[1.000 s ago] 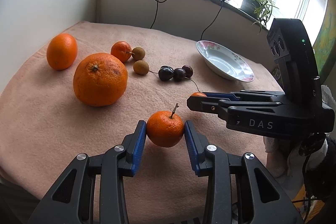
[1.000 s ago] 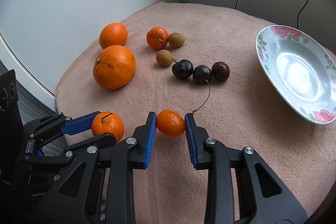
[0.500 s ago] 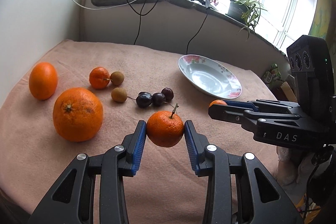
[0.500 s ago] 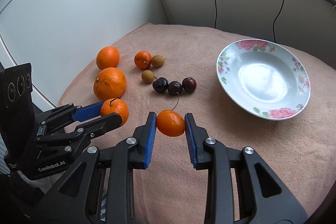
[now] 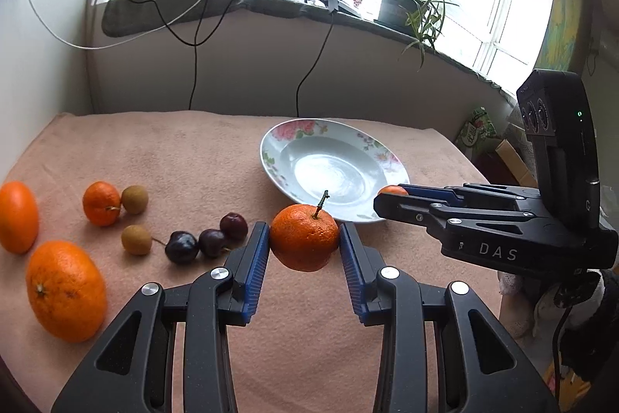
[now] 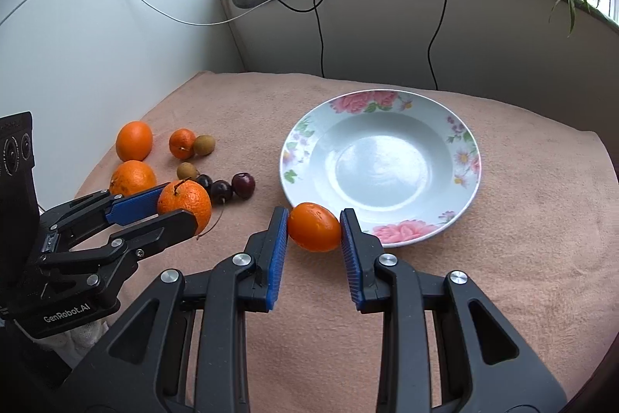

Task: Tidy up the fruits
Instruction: 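Carry the tangerine and kumquat over the white plate and open both grippers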

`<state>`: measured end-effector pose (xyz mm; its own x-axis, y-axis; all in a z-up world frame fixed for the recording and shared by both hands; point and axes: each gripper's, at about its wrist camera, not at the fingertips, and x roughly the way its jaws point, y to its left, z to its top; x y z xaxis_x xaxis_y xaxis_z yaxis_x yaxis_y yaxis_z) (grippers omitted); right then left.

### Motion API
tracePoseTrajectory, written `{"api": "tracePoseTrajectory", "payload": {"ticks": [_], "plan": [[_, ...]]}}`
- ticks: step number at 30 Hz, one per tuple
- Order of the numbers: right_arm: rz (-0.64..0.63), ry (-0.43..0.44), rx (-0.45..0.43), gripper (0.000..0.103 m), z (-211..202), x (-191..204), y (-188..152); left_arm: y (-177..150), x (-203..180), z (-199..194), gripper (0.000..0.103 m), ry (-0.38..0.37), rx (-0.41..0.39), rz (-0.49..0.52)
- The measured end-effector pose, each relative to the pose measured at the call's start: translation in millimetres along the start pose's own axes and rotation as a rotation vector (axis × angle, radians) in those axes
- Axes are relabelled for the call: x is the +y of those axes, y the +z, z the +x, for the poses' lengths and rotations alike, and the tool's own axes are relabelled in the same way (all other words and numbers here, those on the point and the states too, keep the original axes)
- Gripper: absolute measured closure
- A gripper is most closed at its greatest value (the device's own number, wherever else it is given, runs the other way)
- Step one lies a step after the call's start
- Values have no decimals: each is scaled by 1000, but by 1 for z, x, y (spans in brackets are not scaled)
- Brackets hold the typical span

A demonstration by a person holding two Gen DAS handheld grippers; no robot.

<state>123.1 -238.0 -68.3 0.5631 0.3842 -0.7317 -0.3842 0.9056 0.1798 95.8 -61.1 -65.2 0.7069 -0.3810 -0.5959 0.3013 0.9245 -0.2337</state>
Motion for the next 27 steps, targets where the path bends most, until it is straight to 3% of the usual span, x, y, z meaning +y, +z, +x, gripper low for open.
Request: {"api": "tracePoseTrajectory", "payload": {"ticks": [12, 27], "plan": [[14, -73, 29, 74, 21, -30, 6, 21, -15, 49, 67, -18, 52, 49], [-7, -113, 41, 72, 27, -34, 10, 26, -20, 66, 66, -6, 84, 83]]}}
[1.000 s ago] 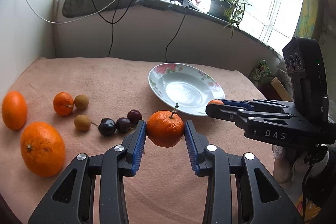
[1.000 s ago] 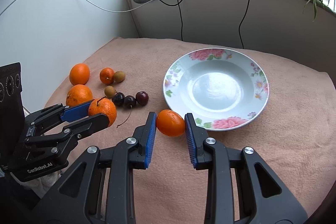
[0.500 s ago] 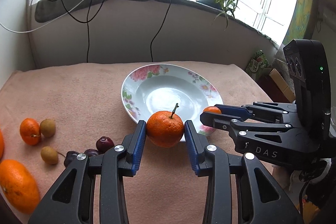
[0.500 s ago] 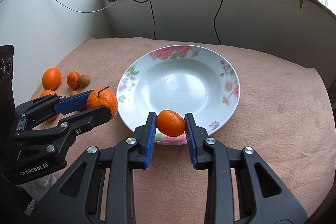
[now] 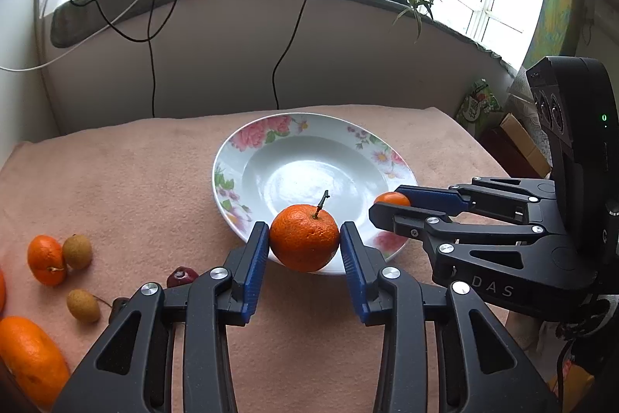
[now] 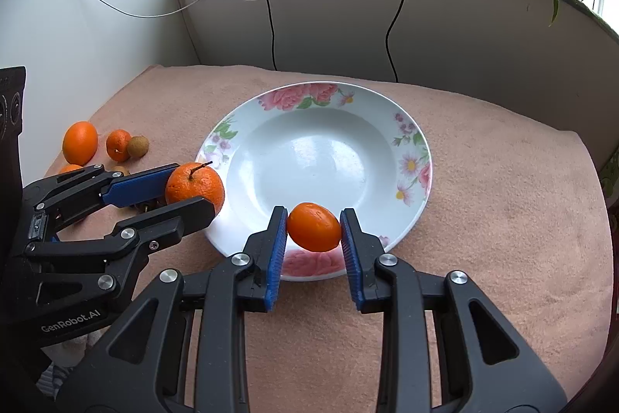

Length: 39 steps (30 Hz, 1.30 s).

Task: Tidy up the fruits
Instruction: 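Carry the tangerine and kumquat over the white plate and open both grippers, then move the right tool back to the large orange and open its fingers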

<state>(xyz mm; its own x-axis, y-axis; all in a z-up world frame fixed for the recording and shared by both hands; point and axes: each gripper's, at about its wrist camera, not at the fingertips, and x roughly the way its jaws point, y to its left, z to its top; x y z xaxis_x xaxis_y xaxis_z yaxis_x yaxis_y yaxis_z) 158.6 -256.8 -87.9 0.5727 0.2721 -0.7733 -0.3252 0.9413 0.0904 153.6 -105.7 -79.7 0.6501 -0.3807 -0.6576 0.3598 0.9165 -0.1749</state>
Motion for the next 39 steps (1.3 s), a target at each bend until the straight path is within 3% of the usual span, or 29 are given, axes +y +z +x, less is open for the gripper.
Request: {"api": "tracePoseTrajectory", "payload": {"ticks": [1, 3, 10, 14, 18, 29, 39], "plan": [[-2, -3, -2, 69, 0, 0, 0, 0, 0, 0, 65, 3, -2, 0], [-3, -17, -13, 46, -2, 1, 0, 1, 1, -2, 58, 5, -9, -2], [-11, -51, -27, 41, -7, -1, 2, 1, 4, -8, 57, 22, -22, 0], [-4, -67, -44, 26, -12, -2, 2, 1, 6, -12, 56, 27, -31, -8], [-4, -93, -60, 13, -18, 0, 2, -1, 7, -17, 48, 21, -36, -15], [-6, -104, -56, 12, -26, 7, 0, -3, 14, -33, 42, 46, -63, -38], [-11, -48, -69, 12, -35, 23, -1, -17, 39, -63, 34, 117, -93, -90]]}}
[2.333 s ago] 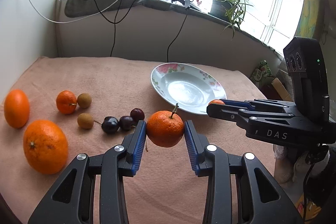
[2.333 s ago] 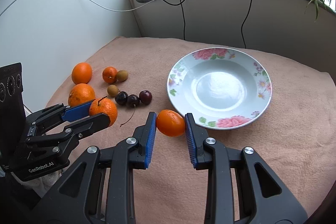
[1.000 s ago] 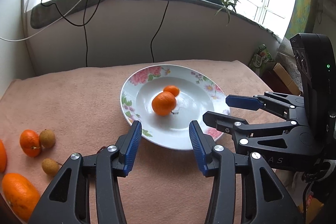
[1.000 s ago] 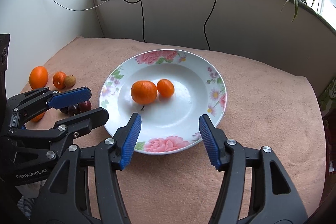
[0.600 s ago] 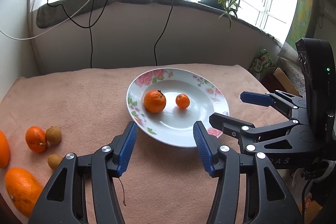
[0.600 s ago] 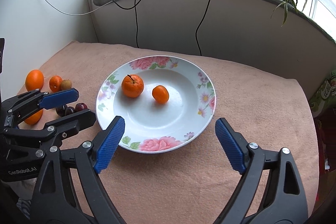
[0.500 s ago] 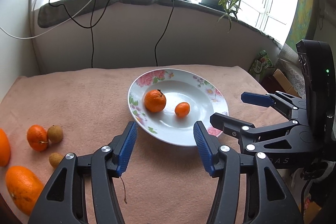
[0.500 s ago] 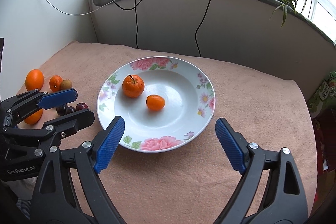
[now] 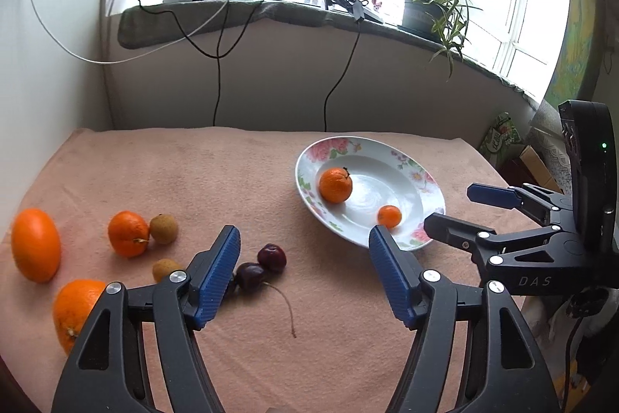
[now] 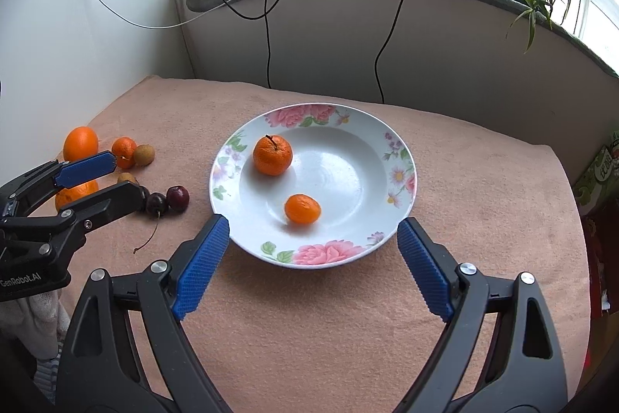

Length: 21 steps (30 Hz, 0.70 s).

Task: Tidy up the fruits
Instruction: 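Move the right tool back to the large orange and open its fingers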

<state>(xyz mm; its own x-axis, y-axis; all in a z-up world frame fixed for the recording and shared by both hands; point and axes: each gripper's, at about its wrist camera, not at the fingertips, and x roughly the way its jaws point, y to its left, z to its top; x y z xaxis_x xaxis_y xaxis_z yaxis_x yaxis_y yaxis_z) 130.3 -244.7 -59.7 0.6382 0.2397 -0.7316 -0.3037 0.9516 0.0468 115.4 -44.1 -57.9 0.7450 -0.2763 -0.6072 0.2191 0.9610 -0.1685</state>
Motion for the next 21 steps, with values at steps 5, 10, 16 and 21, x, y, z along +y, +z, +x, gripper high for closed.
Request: {"api": "tracePoseTrajectory", "payload": {"ticks": [5, 10, 16, 21], "plan": [[-14, 51, -4, 12, -2, 13, 0, -8, 24, -18, 34, 51, -11, -27], [-26, 107, -7, 12, -2, 28, 1, -17, 43, -37, 34, 101, -27, -48], [-55, 168, -10, 12, -2, 50, 4, -31, 70, -58, 34, 150, -32, -98], [-83, 219, -6, 12, 0, 72, 8, -46, 89, -73, 34, 177, -22, -132]]}}
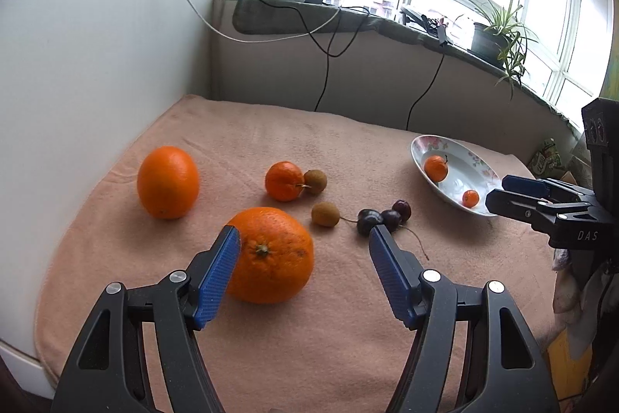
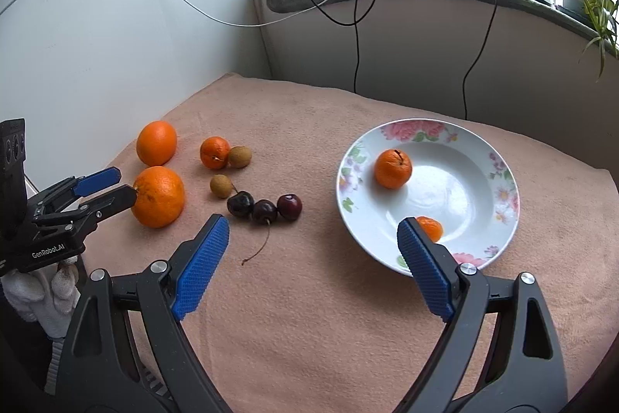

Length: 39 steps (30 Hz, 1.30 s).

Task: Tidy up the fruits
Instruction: 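Move the right tool back to the large orange and open its fingers, then close the right gripper around the large orange and lift it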

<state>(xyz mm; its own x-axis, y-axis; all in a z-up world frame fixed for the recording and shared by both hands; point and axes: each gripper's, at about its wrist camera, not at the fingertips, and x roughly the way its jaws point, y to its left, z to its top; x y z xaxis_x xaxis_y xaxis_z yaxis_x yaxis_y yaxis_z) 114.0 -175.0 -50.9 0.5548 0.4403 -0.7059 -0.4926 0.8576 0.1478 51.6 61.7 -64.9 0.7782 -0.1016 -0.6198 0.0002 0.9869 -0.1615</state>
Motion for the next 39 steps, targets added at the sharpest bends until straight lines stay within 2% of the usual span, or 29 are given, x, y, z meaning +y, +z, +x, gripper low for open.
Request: {"api": "tracePoseTrajectory", "payload": {"ticks": [10, 23, 39], "plan": [[-70, 95, 45, 12, 32, 52, 12, -23, 35, 4, 34, 3, 48, -85], [-123, 229, 147, 12, 81, 107, 25, -33, 49, 17, 34, -56, 82, -142], [-92, 345, 271, 12, 133, 125, 26, -31, 48, 29, 34, -101, 102, -150]]}}
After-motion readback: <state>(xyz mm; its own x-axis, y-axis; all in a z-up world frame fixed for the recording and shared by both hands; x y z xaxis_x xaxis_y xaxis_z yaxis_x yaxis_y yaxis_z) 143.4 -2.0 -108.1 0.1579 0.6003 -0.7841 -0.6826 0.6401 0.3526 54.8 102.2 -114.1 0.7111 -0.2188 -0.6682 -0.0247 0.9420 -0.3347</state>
